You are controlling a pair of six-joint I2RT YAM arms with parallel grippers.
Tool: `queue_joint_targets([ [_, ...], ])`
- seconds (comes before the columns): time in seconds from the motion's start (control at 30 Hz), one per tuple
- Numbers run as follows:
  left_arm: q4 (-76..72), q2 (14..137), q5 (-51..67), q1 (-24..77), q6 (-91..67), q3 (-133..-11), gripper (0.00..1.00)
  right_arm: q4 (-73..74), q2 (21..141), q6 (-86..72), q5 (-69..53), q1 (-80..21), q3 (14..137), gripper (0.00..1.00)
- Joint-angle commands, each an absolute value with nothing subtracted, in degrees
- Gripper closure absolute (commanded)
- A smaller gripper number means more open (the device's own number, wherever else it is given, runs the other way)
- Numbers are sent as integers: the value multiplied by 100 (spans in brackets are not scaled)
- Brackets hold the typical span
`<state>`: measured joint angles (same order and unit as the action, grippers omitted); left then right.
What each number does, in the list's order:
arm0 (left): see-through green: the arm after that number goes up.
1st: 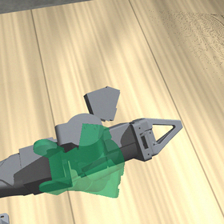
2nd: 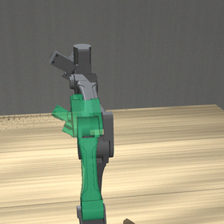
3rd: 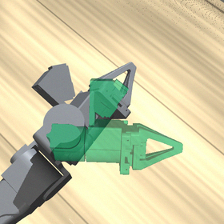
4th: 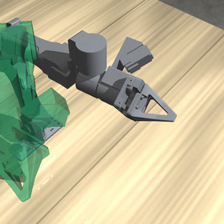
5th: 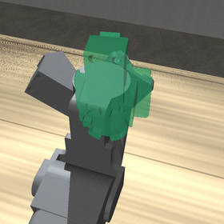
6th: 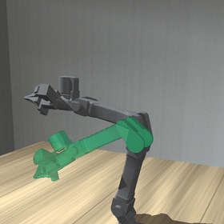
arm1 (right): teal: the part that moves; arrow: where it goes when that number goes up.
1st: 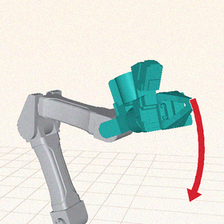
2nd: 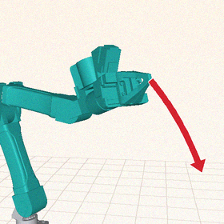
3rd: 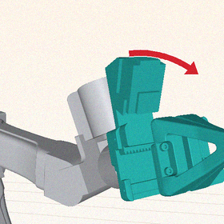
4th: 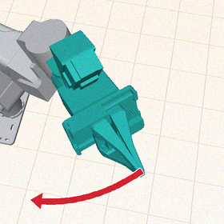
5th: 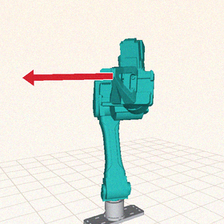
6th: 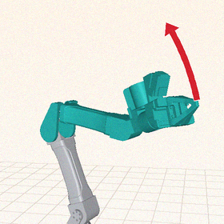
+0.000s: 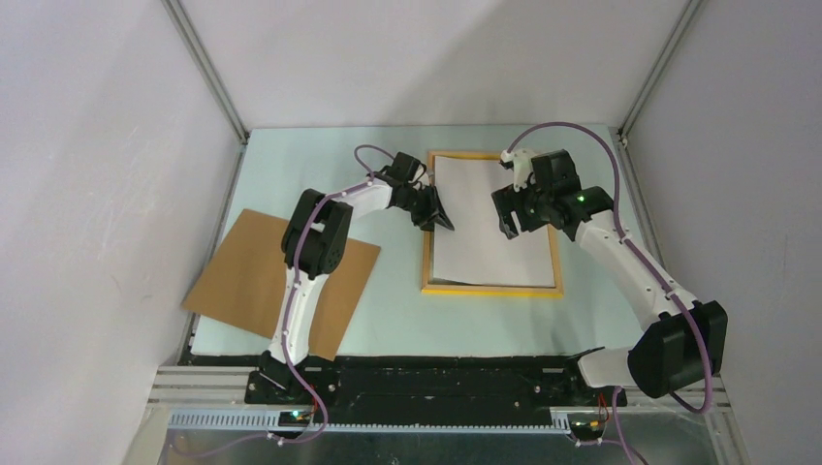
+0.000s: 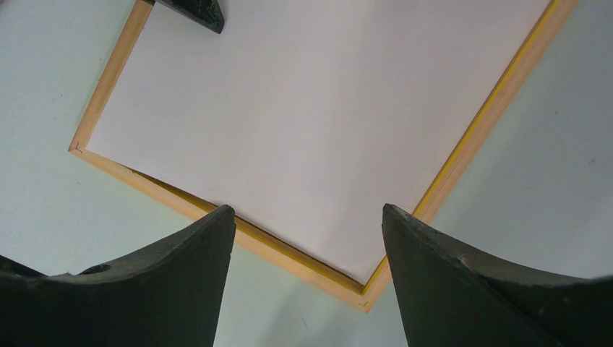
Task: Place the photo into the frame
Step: Turn over the photo from the photo frame.
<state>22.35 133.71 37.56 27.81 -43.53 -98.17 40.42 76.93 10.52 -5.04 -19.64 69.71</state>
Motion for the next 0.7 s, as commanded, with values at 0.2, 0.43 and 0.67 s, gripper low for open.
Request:
queue_joint_targets([
  [0.2, 2182, 12780, 3369, 2799, -4214, -9564, 65, 3903, 7514, 974, -571, -1934, 6974, 21],
  [0.43, 2190, 12564, 3227, 2795, -4165, -9404, 56, 3899, 7511, 980, -567, -1929, 6970, 21],
  [0.67, 2189, 12401, 3146, 2739, -4109, -9340, 55, 3881, 7538, 974, -576, -1926, 6972, 21],
])
